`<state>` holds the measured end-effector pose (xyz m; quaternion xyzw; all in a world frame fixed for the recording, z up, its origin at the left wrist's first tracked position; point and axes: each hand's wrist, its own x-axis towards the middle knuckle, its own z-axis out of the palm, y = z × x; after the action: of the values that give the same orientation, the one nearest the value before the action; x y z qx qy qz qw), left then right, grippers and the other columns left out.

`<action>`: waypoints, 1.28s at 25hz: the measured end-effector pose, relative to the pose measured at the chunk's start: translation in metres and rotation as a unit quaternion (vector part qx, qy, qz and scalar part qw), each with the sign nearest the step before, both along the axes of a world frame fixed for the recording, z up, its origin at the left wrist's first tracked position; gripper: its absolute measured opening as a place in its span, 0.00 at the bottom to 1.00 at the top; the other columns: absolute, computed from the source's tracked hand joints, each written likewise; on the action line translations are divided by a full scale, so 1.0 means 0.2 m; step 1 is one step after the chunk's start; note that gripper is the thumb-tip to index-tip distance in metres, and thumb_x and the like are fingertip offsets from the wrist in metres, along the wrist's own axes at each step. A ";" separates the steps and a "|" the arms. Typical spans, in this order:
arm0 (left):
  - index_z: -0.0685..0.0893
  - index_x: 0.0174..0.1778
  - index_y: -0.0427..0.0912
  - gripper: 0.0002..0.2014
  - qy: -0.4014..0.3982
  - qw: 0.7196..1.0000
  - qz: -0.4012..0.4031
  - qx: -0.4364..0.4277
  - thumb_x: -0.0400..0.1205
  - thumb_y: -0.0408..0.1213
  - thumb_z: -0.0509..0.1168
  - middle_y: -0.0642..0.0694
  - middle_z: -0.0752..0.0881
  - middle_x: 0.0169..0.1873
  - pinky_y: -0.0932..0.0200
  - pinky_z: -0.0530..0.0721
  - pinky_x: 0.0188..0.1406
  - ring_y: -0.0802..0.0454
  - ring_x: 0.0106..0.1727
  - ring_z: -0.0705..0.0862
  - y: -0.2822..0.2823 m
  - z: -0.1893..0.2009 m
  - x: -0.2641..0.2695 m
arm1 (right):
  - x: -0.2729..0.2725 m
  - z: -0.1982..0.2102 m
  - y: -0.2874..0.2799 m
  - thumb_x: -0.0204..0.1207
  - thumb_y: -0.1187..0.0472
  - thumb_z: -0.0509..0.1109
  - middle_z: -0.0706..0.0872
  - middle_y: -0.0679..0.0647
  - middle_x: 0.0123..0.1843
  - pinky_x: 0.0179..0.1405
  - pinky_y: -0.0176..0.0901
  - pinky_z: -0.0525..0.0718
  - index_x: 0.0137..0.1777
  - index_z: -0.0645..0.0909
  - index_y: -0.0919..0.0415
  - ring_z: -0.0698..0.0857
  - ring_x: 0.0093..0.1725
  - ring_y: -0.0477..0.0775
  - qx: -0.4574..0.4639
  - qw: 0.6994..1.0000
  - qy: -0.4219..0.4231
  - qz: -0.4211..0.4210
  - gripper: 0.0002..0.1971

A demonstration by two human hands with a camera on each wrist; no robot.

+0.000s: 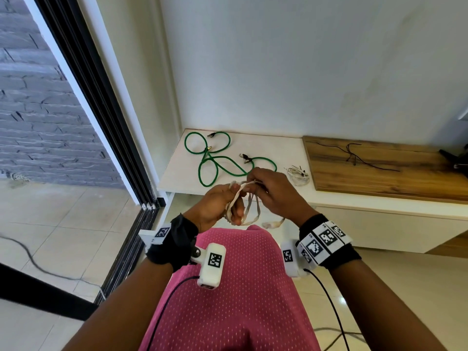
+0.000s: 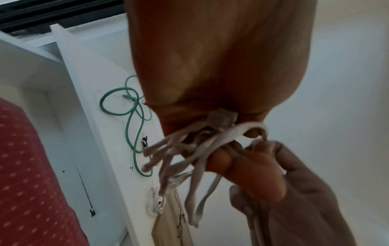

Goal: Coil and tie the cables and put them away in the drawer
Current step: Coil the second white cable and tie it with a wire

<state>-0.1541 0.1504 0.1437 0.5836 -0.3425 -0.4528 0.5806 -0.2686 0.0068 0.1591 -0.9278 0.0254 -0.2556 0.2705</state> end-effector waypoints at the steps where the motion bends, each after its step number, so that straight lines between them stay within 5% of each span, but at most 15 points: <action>1: 0.79 0.38 0.37 0.21 0.022 1.000 -0.004 -0.021 0.88 0.47 0.52 0.44 0.81 0.20 0.62 0.77 0.23 0.49 0.19 0.79 0.00 -0.01 0.01 | 0.00 -0.01 -0.02 0.78 0.55 0.68 0.83 0.51 0.35 0.32 0.38 0.73 0.47 0.82 0.65 0.78 0.33 0.50 0.018 1.000 -0.017 -0.011 0.11; 5: 0.78 0.43 0.34 0.21 0.080 0.993 -0.065 -0.055 0.87 0.49 0.51 0.49 0.69 0.16 0.66 0.67 0.17 0.56 0.14 0.66 0.01 0.00 0.03 | -0.01 -0.07 -0.06 0.72 0.56 0.77 0.84 0.50 0.32 0.33 0.31 0.73 0.43 0.87 0.63 0.78 0.30 0.42 0.129 0.988 -0.029 -0.077 0.09; 7: 0.77 0.42 0.33 0.17 0.107 0.991 -0.058 -0.047 0.84 0.45 0.53 0.51 0.66 0.16 0.67 0.63 0.16 0.59 0.14 0.63 0.01 0.01 0.02 | -0.01 -0.08 -0.06 0.70 0.59 0.79 0.83 0.51 0.28 0.31 0.36 0.74 0.42 0.87 0.62 0.75 0.27 0.43 0.207 0.973 -0.022 -0.098 0.07; 12: 0.73 0.38 0.38 0.12 0.237 0.963 0.049 -0.118 0.82 0.44 0.58 0.52 0.64 0.17 0.66 0.60 0.18 0.59 0.15 0.61 -0.03 0.01 0.00 | 0.00 -0.10 -0.01 0.78 0.66 0.71 0.77 0.53 0.26 0.20 0.37 0.70 0.49 0.82 0.62 0.70 0.23 0.49 0.435 0.887 -0.101 -0.115 0.02; 16: 0.76 0.39 0.40 0.15 0.315 0.927 0.145 -0.144 0.85 0.46 0.56 0.52 0.67 0.18 0.68 0.67 0.15 0.59 0.16 0.65 -0.06 0.02 0.01 | -0.02 -0.13 0.02 0.84 0.71 0.60 0.86 0.58 0.42 0.31 0.43 0.84 0.58 0.83 0.65 0.83 0.34 0.55 0.382 0.920 -0.082 -0.042 0.11; 18: 0.76 0.41 0.40 0.17 0.326 0.918 0.176 -0.141 0.87 0.48 0.53 0.52 0.69 0.18 0.68 0.70 0.15 0.59 0.16 0.67 -0.06 0.02 0.03 | -0.05 -0.14 0.00 0.84 0.72 0.58 0.87 0.58 0.54 0.39 0.38 0.86 0.65 0.81 0.63 0.86 0.43 0.47 0.314 0.948 -0.045 -0.018 0.15; 20: 0.76 0.42 0.40 0.18 0.337 0.912 0.192 -0.131 0.87 0.50 0.53 0.52 0.72 0.19 0.68 0.71 0.14 0.58 0.17 0.69 -0.05 0.01 0.03 | -0.07 -0.16 -0.01 0.82 0.75 0.60 0.87 0.55 0.57 0.41 0.31 0.85 0.69 0.79 0.62 0.86 0.41 0.39 0.217 0.976 -0.023 -0.020 0.19; 23: 0.80 0.44 0.38 0.20 0.346 0.905 0.216 -0.121 0.86 0.51 0.53 0.50 0.81 0.21 0.67 0.81 0.22 0.57 0.21 0.80 -0.06 0.00 -0.01 | -0.08 -0.17 0.00 0.77 0.74 0.68 0.90 0.57 0.54 0.44 0.33 0.86 0.65 0.82 0.65 0.86 0.42 0.36 0.136 0.988 -0.052 -0.051 0.17; 25: 0.82 0.48 0.36 0.21 0.348 0.904 0.220 -0.118 0.86 0.51 0.54 0.46 0.87 0.26 0.65 0.85 0.26 0.55 0.25 0.86 -0.07 0.00 -0.02 | -0.08 -0.18 0.00 0.74 0.68 0.73 0.89 0.59 0.52 0.46 0.39 0.87 0.58 0.87 0.65 0.86 0.47 0.44 0.053 0.989 -0.107 -0.083 0.12; 29: 0.85 0.49 0.35 0.24 0.315 0.917 0.219 -0.111 0.85 0.53 0.55 0.39 0.91 0.40 0.53 0.90 0.39 0.46 0.40 0.91 -0.09 0.01 -0.04 | -0.07 -0.19 0.01 0.69 0.60 0.78 0.85 0.59 0.55 0.50 0.32 0.78 0.49 0.90 0.62 0.81 0.54 0.53 -0.020 0.989 -0.105 -0.101 0.10; 32: 0.85 0.50 0.34 0.25 0.300 0.922 0.214 -0.117 0.86 0.54 0.54 0.40 0.92 0.43 0.51 0.90 0.37 0.46 0.43 0.91 -0.11 0.03 -0.07 | -0.04 -0.19 0.04 0.65 0.60 0.80 0.88 0.57 0.43 0.41 0.42 0.81 0.41 0.90 0.65 0.84 0.44 0.55 -0.027 0.989 -0.108 -0.097 0.09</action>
<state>-0.1679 0.1280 0.1491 0.4074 -0.0695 -0.4282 0.8036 -0.2759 0.0146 0.1203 -0.8946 0.0792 -0.3804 0.2207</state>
